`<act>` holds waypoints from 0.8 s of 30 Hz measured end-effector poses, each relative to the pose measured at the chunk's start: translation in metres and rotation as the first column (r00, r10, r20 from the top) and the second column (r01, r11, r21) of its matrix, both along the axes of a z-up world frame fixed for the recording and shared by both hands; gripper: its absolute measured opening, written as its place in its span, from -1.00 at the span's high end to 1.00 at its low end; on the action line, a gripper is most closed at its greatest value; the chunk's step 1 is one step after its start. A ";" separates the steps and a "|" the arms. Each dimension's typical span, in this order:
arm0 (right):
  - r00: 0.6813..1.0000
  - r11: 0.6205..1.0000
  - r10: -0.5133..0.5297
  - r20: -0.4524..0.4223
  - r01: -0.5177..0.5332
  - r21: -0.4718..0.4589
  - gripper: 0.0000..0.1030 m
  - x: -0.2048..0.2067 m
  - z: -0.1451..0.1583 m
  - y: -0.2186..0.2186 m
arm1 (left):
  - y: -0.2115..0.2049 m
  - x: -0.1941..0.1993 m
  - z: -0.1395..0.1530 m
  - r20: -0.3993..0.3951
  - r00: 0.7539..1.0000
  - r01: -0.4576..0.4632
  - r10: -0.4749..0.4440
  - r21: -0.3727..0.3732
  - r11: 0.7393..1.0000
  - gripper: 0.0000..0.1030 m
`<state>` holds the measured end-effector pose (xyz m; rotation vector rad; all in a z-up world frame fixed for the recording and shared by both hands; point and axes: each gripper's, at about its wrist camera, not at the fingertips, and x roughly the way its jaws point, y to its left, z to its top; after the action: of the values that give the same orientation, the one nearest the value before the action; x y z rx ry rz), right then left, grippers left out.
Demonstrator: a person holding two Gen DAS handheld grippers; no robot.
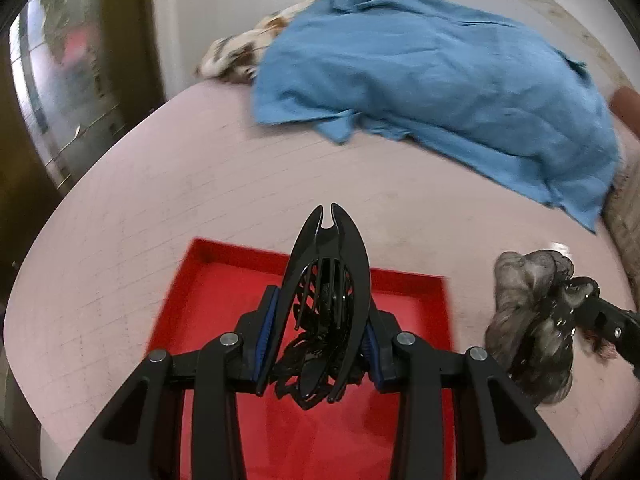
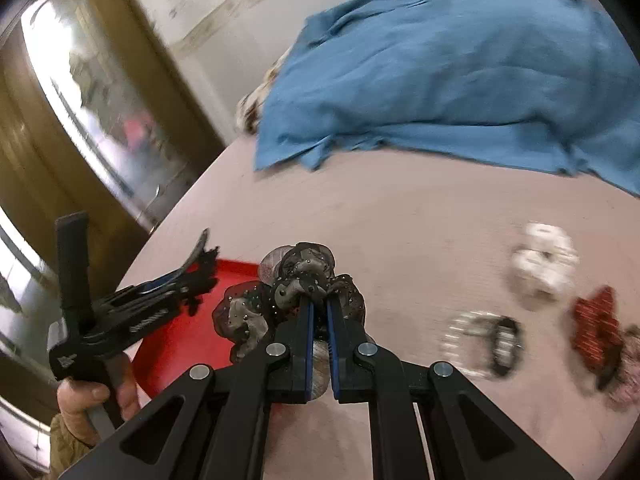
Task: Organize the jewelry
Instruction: 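Carry both items to the red tray and open both grippers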
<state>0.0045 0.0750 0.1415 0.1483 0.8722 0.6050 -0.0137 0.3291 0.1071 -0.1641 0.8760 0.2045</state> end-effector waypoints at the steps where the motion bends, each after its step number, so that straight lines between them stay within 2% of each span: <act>1: 1.000 1.000 0.023 -0.006 -0.023 -0.012 0.86 0.003 -0.002 0.016 | 0.004 0.002 -0.004 -0.011 1.000 -0.007 0.007 0.006 1.000 0.30; 5: 0.995 0.990 0.100 -0.021 -0.102 -0.096 0.86 0.015 -0.019 0.081 | 0.027 0.012 -0.019 -0.056 0.998 -0.029 0.028 -0.012 1.000 0.29; 8: 0.992 0.979 0.120 -0.032 -0.124 -0.161 0.86 0.026 -0.037 0.115 | 0.036 0.015 -0.026 -0.072 0.995 -0.064 0.064 -0.004 0.998 0.29; 13: 0.990 0.970 0.117 -0.074 -0.130 -0.206 0.86 0.038 -0.064 0.136 | 0.050 0.016 -0.030 -0.075 0.993 -0.095 0.092 -0.041 0.995 0.28; 15: 0.990 0.967 0.118 -0.077 -0.133 -0.219 0.83 0.040 -0.070 0.138 | 0.049 0.015 -0.028 -0.063 0.994 -0.094 0.092 -0.034 0.995 0.26; 17: 0.991 0.963 0.117 -0.060 -0.128 -0.236 0.83 0.040 -0.072 0.140 | 0.045 0.014 -0.026 -0.055 0.994 -0.092 0.090 -0.019 0.996 0.16; 19: 0.992 0.962 0.116 -0.051 -0.125 -0.242 0.75 0.038 -0.071 0.141 | 0.045 0.014 -0.024 -0.047 0.995 -0.090 0.089 -0.012 0.996 0.02; 21: 0.992 0.960 0.121 -0.042 -0.128 -0.250 0.46 0.035 -0.068 0.142 | 0.044 0.012 -0.022 -0.032 0.996 -0.087 0.087 -0.014 0.996 -0.03; 24: 0.992 0.956 0.124 -0.010 -0.122 -0.267 0.22 0.031 -0.061 0.140 | 0.045 0.008 -0.017 -0.002 0.997 -0.083 0.083 -0.033 0.996 -0.12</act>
<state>0.0350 0.2154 0.0800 -0.1533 0.9525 0.5969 -0.0053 0.3738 0.0902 -0.2317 0.8746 0.2681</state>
